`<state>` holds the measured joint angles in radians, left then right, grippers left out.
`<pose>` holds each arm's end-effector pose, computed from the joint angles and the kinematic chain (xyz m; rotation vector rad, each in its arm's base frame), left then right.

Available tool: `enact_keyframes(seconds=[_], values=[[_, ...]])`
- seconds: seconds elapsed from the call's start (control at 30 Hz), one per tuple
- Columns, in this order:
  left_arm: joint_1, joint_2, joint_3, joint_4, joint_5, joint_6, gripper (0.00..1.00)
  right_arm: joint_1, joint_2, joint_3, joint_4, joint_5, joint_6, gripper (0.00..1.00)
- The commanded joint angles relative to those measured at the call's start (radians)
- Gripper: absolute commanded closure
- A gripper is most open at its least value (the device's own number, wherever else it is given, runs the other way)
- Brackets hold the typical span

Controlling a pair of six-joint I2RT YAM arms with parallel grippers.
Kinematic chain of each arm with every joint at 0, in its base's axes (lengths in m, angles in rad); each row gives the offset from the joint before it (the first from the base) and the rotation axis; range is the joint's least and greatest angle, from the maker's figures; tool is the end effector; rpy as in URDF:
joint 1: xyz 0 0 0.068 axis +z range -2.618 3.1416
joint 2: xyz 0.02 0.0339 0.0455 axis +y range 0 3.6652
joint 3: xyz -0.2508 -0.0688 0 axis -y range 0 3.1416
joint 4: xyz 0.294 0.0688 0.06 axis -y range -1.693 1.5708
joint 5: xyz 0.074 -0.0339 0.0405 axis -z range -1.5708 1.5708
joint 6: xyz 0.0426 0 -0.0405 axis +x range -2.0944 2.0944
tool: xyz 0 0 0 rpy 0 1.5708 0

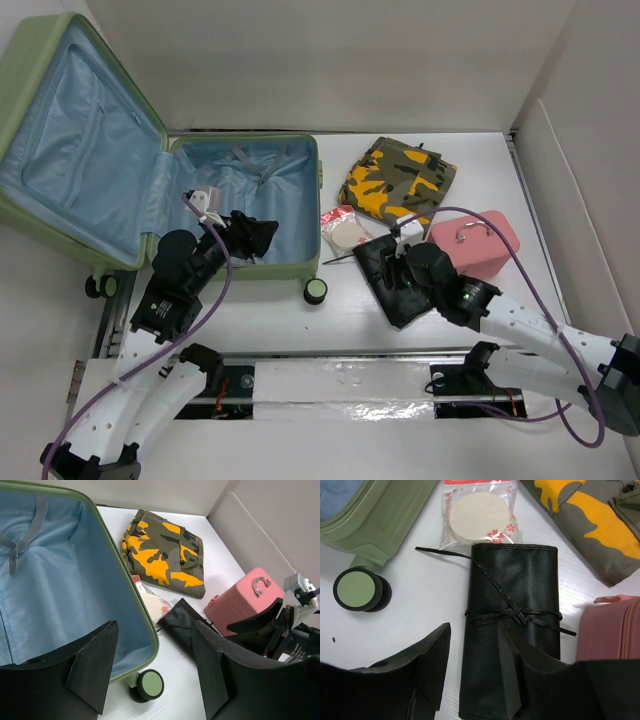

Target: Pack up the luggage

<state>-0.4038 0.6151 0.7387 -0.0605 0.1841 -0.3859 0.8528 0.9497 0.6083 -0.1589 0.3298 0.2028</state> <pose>0.1948 -0.0917 0.3613 0.1664 1.5495 -0.7676 0.1890 0.1954 0.2207 -0.4622 2.0041 0.3170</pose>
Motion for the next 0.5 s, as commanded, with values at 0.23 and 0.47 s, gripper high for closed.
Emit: enact_keyframes(seconds=[0.23, 0.47], values=[[0.003, 0.015, 0.001, 0.021, 0.015, 0.019, 0.42, 0.011, -0.023, -0.016, 0.038, 0.009, 0.001, 0.5], [0.003, 0.008, -0.007, 0.031, 0.014, 0.022, 0.44, 0.011, 0.118, -0.012, 0.059, -0.017, 0.004, 0.98]])
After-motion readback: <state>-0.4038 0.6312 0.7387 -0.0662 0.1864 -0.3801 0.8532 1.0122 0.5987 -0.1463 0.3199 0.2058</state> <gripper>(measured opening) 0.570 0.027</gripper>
